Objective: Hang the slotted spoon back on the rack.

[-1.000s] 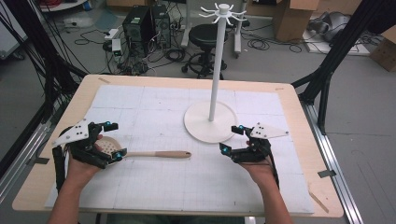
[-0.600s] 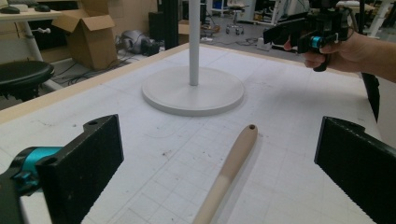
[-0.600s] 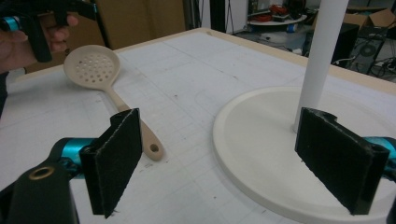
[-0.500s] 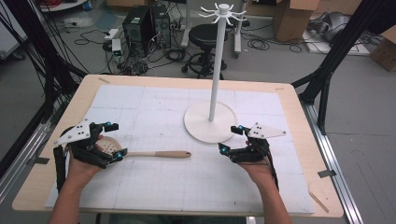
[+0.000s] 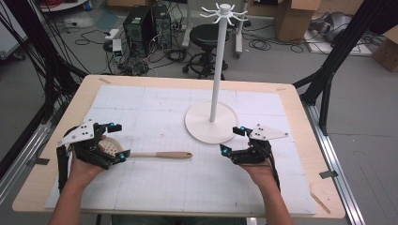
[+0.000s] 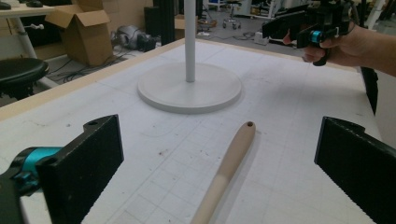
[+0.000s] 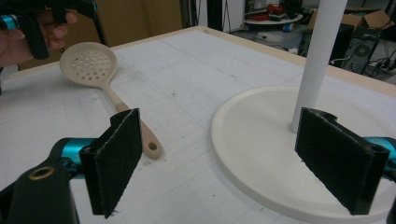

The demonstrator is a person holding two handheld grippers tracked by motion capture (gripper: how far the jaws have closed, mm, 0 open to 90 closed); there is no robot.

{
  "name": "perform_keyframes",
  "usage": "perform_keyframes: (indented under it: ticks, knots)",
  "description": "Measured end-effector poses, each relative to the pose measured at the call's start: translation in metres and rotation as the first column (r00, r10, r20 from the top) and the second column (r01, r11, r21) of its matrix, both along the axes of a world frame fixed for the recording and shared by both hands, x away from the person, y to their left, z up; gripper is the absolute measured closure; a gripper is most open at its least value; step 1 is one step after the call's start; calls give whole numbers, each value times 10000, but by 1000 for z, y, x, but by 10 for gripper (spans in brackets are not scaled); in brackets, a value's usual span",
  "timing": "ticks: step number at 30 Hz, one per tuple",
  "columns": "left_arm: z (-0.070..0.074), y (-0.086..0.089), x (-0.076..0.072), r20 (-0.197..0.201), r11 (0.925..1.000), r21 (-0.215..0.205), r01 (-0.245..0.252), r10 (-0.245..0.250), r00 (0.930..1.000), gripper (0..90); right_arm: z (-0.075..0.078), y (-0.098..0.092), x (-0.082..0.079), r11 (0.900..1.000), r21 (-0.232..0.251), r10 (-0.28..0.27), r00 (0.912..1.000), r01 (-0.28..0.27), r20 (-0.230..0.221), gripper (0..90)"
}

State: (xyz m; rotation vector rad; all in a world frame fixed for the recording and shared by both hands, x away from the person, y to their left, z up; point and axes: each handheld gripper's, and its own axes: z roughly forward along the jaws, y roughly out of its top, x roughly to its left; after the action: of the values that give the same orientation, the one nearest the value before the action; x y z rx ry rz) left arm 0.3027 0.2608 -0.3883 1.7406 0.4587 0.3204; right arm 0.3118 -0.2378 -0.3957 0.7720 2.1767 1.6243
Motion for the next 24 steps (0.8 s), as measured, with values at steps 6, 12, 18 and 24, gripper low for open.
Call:
perform_keyframes:
  ticks: [6, 12, 18, 24]
  knots:
    - [-8, -21, 7, -410, 9972, 656, 362, -335, 9986, 16, 0, -3, -1, 9999, -47, -113, 9999, 113, -64, 146]
    - [-4, -41, 18, -522, 9889, 1220, 845, -786, 9955, 16, 2, -6, -3, 9999, -94, -122, 9999, 121, -63, 146]
    - [-4, -56, 26, -711, 9744, 1747, 1413, -1306, 9889, 17, 2, -7, -8, 9999, -109, -130, 9999, 131, 88, 146]
    - [-6, -73, 39, -1087, 9460, 2689, 1810, -1569, 9816, 17, -1, -7, -7, 9996, -208, -166, 9999, 166, 15, 146]
